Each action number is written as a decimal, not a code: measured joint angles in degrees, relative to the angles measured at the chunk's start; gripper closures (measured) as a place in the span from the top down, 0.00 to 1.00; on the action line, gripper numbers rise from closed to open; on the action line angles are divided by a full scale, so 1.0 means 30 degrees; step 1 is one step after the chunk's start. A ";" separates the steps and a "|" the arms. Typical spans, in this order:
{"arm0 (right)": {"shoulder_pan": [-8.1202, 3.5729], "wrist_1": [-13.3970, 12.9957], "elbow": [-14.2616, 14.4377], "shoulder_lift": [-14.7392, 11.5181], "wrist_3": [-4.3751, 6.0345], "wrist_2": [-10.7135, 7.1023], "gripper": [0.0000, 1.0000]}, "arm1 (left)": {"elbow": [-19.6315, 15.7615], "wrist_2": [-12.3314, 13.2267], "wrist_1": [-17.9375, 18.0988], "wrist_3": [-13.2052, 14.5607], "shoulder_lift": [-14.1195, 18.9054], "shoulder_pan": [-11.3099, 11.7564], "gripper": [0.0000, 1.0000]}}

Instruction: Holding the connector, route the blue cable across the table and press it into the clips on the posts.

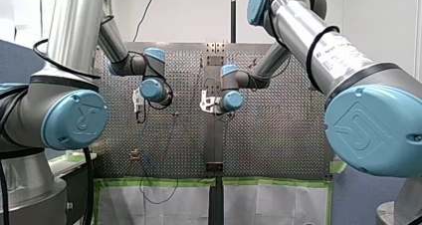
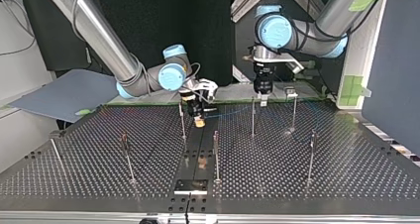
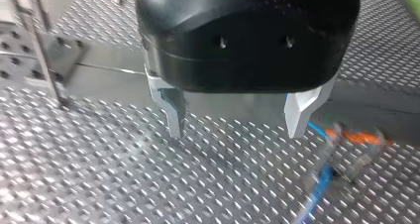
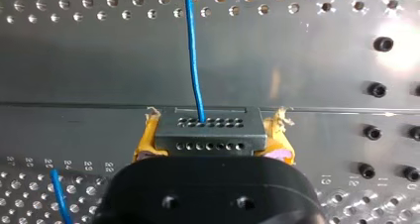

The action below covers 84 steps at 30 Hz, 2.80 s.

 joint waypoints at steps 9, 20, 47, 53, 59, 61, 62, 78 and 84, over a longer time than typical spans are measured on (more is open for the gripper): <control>-0.0022 0.0533 0.0004 -0.0679 0.0065 0.0026 0.00 | 0.0312 -0.0370 0.0410 -0.0988 -0.0541 -0.1567 1.00; 0.0086 0.1669 0.0147 -0.0767 -0.0002 0.0086 0.00 | 0.1917 -0.0173 0.1044 -0.1513 -0.2268 -0.2664 1.00; -0.0181 0.1662 0.0180 -0.0779 0.0061 0.0001 0.00 | 0.4266 0.0170 0.0942 -0.2826 -0.5861 -0.1528 1.00; -0.0147 0.1660 0.0177 -0.0776 0.0078 -0.0016 0.00 | 0.5096 0.0580 0.0449 -0.2967 -0.5918 -0.1203 1.00; -0.0154 0.1660 0.0176 -0.0774 0.0131 -0.0015 0.00 | 0.5811 0.1151 -0.0308 -0.2993 -0.6627 -0.1162 1.00; -0.0174 0.1660 0.0176 -0.0773 0.0138 -0.0037 0.00 | 0.6013 0.1205 -0.0529 -0.2996 -0.6943 -0.1180 1.00; -0.0180 0.1660 0.0175 -0.0774 0.0139 -0.0043 0.00 | 0.6084 0.1200 -0.0635 -0.2986 -0.7053 -0.1194 1.00; -0.0202 0.1667 0.0176 -0.0775 0.0130 -0.0058 0.00 | 0.6260 0.0197 -0.1138 -0.2574 -0.7294 -0.1635 0.00; -0.0197 0.1675 0.0176 -0.0774 0.0107 -0.0058 0.00 | 0.6276 0.0191 -0.1142 -0.2582 -0.7162 -0.1743 0.00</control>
